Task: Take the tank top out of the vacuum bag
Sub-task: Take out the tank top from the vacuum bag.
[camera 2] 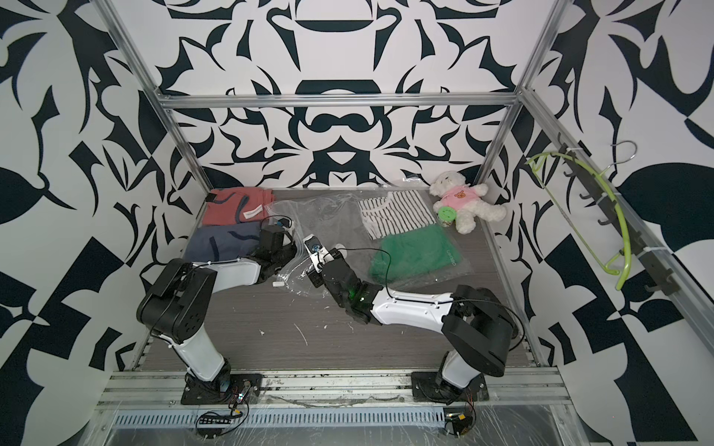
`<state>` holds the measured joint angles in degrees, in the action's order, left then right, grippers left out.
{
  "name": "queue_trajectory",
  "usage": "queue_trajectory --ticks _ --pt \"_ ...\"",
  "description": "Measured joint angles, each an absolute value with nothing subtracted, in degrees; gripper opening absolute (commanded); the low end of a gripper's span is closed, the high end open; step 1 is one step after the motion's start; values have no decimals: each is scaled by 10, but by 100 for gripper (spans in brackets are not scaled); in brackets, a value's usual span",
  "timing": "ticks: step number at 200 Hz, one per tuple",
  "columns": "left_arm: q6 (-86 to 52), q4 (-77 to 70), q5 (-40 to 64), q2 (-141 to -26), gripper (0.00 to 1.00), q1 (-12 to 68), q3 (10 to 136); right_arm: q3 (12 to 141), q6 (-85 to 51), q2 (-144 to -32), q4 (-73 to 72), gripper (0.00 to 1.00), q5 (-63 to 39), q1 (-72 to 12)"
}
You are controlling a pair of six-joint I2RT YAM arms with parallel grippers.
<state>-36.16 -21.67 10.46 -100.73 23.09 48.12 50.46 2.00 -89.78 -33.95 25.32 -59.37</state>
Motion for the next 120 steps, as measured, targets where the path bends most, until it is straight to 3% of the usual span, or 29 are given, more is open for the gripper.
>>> queue_trajectory --ticks 53,120 --pt "-375 -239 95 -1044 42 256 508 493 30 -888 -352 0 253 -594" --pt "-408 -381 76 -1046 47 264 455 489 29 -888 -355 0 258 -594"
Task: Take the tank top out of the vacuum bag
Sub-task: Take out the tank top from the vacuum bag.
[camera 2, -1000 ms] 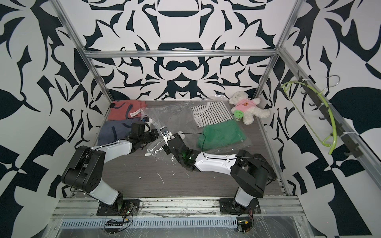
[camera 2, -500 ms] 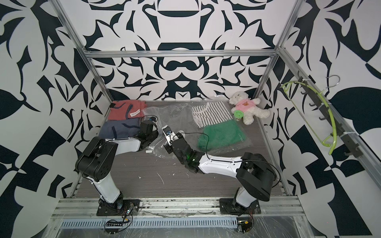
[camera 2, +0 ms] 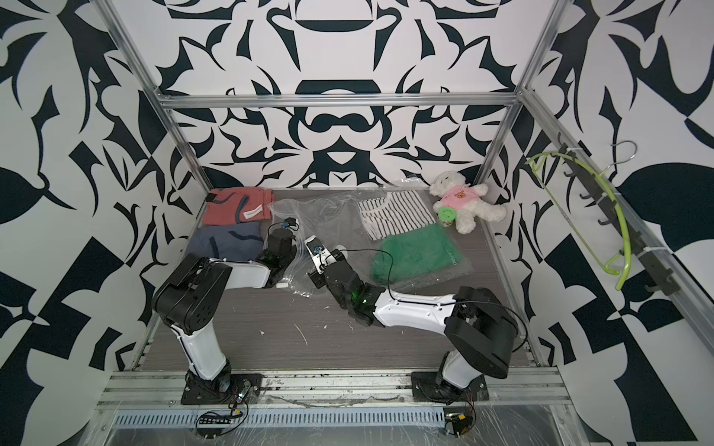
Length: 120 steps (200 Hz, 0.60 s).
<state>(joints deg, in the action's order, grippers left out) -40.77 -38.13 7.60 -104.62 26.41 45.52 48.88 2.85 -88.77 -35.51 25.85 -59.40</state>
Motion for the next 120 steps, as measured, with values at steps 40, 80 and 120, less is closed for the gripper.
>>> queue_trajectory --ticks 40,80,120 --pt "-407 -404 55 -999 46 264 423 489 16 -888 -352 0 272 -590" --pt "-409 -437 32 -957 41 263 387 491 -8 -888 -334 0 277 -578" --pt "-422 -441 27 -957 30 262 361 507 -26 -888 -309 0 284 -570"
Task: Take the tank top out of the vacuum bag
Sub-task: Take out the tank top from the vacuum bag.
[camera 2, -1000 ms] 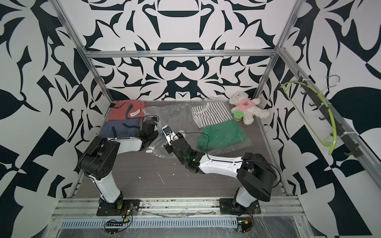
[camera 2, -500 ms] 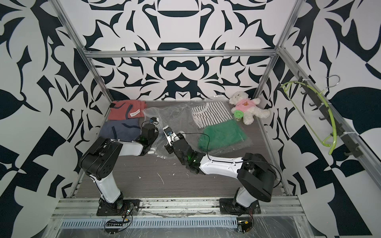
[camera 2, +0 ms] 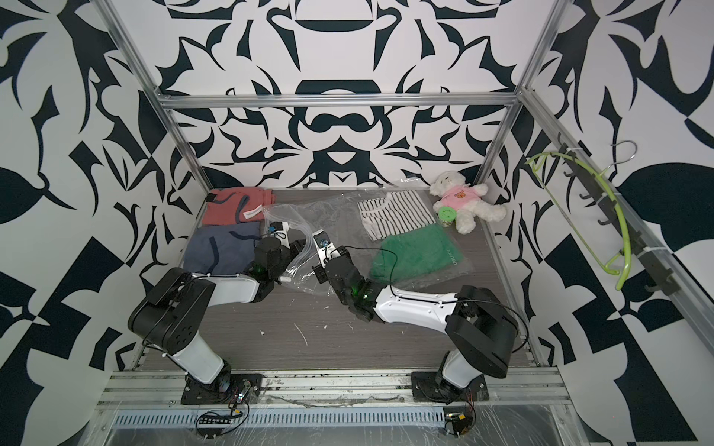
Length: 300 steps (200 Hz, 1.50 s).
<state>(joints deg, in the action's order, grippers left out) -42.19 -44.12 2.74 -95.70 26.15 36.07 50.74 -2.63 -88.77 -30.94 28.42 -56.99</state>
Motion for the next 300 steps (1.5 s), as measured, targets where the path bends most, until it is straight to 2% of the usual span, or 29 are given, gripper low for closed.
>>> queue_trajectory --ticks 22,47,73,125,201,249,300 --pt "-423 -447 31 -960 27 261 350 516 -31 -888 -299 0 285 -567" --pt "-415 -446 47 -975 17 261 356 520 -35 -888 -293 0 280 -567" --pt "-405 -443 58 -1002 13 267 368 522 -35 -888 -287 0 274 -567" --pt "-394 -429 77 -1058 12 271 416 523 -27 -888 -286 0 263 -567" --pt "-394 -423 104 -1125 13 277 485 523 -12 -859 -300 0 245 -565" --pt "-384 -392 122 -1160 18 289 545 523 0 -841 -323 0 227 -563" --pt "-380 -344 146 -1206 32 298 620 523 4 -854 -328 0 217 -562"
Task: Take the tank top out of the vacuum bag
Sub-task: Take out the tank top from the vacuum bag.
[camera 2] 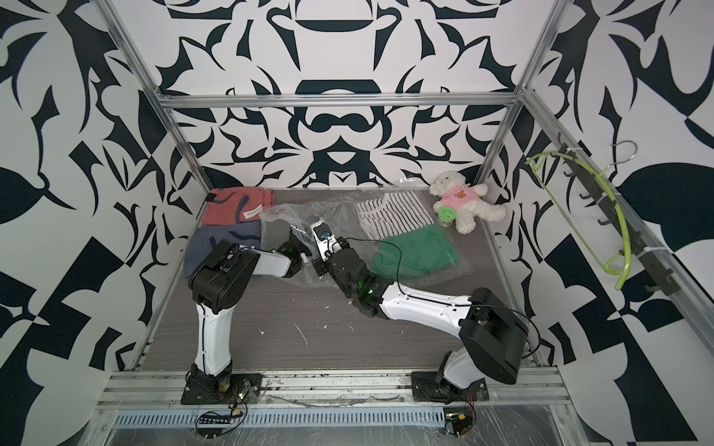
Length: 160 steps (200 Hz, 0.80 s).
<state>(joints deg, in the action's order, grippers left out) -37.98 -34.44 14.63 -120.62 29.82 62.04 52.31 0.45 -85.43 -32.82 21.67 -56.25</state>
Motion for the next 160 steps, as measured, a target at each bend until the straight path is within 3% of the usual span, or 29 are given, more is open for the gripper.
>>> queue_trajectory --ticks 49,160 --pt "-396 -333 170 -1247 46 300 673 523 5 -856 -329 0 215 -562" --pt "-427 -314 208 -1289 56 337 750 504 6 -872 -361 0 228 -562"
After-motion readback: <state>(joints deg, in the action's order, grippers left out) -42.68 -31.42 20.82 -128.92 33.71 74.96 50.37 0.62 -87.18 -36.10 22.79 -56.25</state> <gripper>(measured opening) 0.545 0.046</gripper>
